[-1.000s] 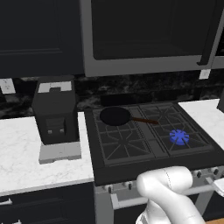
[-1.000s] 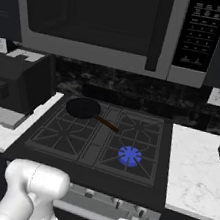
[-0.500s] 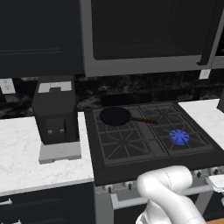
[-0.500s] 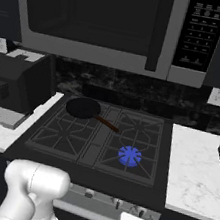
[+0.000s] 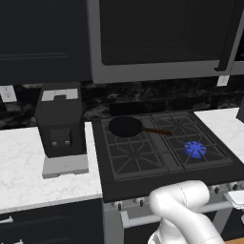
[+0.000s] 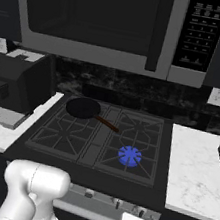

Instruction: Turn off the front right burner of the stove.

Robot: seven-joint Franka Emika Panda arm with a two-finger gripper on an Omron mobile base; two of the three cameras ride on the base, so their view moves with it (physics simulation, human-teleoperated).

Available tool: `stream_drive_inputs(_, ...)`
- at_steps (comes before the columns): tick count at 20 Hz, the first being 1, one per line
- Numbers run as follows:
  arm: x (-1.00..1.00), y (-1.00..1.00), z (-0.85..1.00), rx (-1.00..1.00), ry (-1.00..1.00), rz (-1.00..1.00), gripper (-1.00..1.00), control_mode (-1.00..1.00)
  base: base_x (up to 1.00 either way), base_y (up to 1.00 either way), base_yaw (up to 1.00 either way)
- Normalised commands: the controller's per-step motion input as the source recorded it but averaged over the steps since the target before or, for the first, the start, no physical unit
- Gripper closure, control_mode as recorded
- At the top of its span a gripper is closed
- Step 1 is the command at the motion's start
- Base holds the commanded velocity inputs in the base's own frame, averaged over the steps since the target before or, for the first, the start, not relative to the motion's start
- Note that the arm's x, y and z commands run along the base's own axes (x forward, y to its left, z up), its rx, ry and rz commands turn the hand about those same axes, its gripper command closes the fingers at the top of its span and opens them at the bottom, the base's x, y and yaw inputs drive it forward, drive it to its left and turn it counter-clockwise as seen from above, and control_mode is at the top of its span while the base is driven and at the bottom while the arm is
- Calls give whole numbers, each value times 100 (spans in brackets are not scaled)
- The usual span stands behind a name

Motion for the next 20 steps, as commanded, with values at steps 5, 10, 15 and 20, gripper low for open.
stream_drive_inputs(5, -13, 6, -1, -3, -1, 0, -100, -100, 0, 0, 0)
stream_drive_inputs(10, -6, -1, 0, 0, -4, 1, -100, -100, 0, 0, 0)
stream_drive_inputs(15, 0, 0, 0, 0, -1, 0, -100, -100, 0, 0, 0)
stream_drive_inputs(20, 0, 0, 0, 0, 0, 0, 100, -100, 0, 0, 0)
